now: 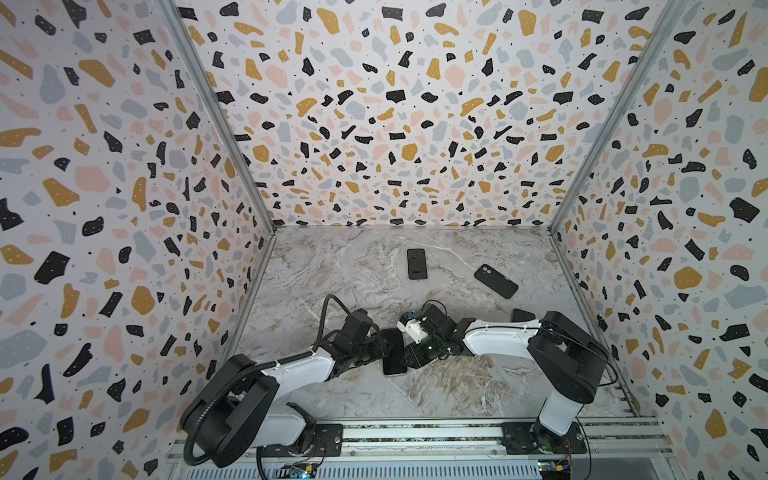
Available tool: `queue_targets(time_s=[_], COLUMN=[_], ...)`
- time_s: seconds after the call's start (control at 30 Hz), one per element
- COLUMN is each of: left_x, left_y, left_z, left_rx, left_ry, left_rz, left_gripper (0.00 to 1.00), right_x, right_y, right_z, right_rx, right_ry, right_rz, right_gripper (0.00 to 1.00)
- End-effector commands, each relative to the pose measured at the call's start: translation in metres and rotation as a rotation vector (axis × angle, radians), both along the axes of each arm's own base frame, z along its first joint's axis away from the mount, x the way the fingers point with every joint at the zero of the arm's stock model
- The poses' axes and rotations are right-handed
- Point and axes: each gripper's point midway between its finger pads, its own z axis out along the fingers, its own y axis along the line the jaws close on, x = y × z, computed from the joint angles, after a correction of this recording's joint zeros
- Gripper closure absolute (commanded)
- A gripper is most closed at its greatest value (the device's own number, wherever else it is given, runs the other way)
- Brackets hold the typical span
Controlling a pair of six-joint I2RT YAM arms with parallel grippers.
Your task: Put the phone into the phone case
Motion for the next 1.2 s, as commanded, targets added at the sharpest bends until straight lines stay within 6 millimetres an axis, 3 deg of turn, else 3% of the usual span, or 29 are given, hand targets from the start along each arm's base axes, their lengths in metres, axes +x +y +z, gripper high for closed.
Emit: queue_targets(time_s=[0.0,0.13,0.27,0.43,0.53,0.8,1.17], left_x=[0.001,-0.014,-0.036,-0.06,-0.068,-0.069,-0.071], left_y=[-0.008,-0.004,0.013,0.012,0.011,-0.003,0.0], left_z=[0.006,0.004,0.004,0.005,0.005,0.02,0.007], left_rx=[0.01,0.008,0.063,-0.004,-0.008,-0.066,-0.007], left_ry=[-0.021,0.026,0.078,0.135,0.151,0.136,0.154], left_rz=[-0.062,-0.073,-0.073,-0.064,-0.064,-0.066,-0.082], left_gripper=[0.53,0.53,0.52,0.52,0.57,0.69,0.75], right_x=[0.009,0.011,0.011,0.007,0.003,0.001,-0.002], right_y=[-0.001,-0.004,-0.007,-0.009,-0.012,-0.014,-0.012], right_z=[0.013,0.02,0.027,0.035,0.041,0.043,0.038], right_rx=[0.035,0.039,0.053,0.08,0.096,0.101,0.1], right_ry=[-0.027,-0.032,-0.024,0.012,0.023,0.024,0.035], right_rz=[-0.044,-0.063,-0.094,-0.124,-0.143,-0.151,-0.139], right_gripper=[0.68,0.68,0.67,0.7,0.69,0.7,0.71])
